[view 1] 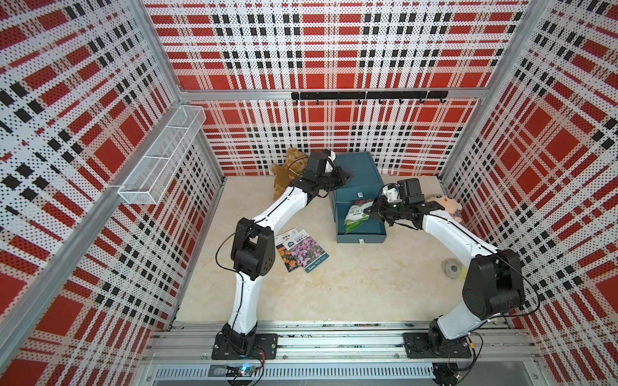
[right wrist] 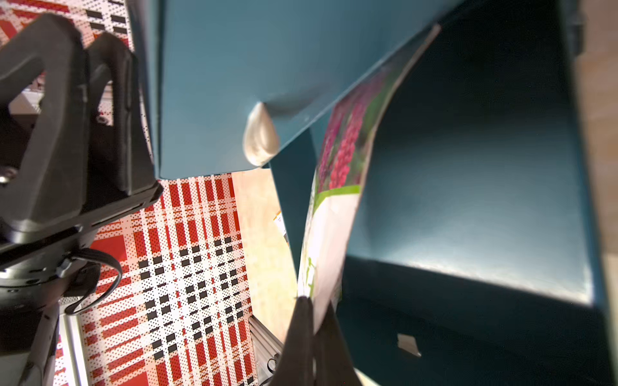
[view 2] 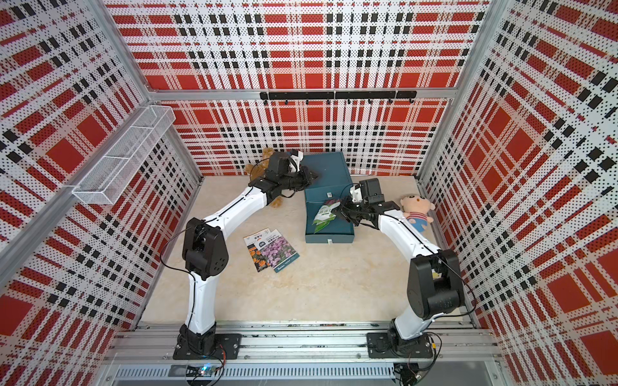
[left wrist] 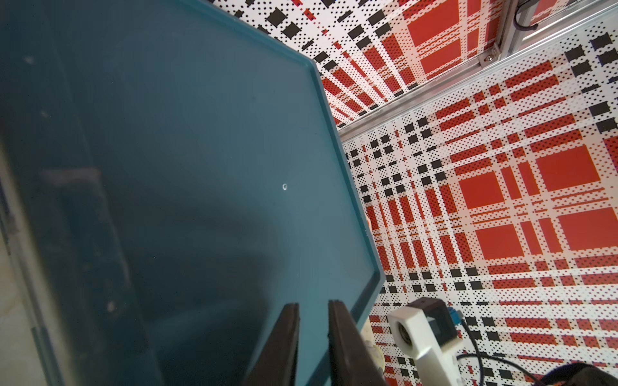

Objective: Take the seed bags out of the drawer
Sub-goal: Pick up the seed packet from the drawer.

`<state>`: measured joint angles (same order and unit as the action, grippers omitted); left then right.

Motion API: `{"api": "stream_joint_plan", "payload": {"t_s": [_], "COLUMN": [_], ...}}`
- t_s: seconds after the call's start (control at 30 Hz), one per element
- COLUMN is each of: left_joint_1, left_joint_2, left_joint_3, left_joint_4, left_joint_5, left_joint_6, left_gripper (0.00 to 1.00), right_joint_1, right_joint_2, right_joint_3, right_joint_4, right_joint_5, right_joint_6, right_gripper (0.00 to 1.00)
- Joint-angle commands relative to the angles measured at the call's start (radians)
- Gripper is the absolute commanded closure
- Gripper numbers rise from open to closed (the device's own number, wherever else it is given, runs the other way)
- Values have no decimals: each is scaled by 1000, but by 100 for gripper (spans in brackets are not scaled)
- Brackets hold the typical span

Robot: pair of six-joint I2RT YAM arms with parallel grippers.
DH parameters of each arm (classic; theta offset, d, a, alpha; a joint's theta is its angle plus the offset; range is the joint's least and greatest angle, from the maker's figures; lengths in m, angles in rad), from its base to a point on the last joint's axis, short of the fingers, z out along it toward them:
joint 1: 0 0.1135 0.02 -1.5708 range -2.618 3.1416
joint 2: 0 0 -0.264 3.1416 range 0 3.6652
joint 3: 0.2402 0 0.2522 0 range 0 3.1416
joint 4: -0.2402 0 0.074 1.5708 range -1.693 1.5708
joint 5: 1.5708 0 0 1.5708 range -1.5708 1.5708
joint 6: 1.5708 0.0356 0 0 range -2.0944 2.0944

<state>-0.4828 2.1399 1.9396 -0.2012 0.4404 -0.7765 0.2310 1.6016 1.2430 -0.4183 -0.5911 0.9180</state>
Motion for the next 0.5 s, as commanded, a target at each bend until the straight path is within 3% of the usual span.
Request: {"api": "stream_joint_plan", "payload": {"t_s": [0.0,0.27,0.47], "left_joint_1": [-1,-7,-9], "left_joint_2": [22,17,13], "left_joint_3": [-49,-58,-60], "left_joint_4": [-107,-102,-102], "left_joint_5": [-22,-28,-32], "left_joint_6": [20,16,14], "left_gripper": [77,78,78], "right_joint_1": [-21,-25,-32], "right_joint_2": [-40,-32,-108], "right_joint_3": [-31,-24,-34], "right_joint_4": [-29,-93,-166], "right_joint_5": [-10,17,17], "right_joint_6": [2,-65,-120], "right_gripper": [100,100,100]}}
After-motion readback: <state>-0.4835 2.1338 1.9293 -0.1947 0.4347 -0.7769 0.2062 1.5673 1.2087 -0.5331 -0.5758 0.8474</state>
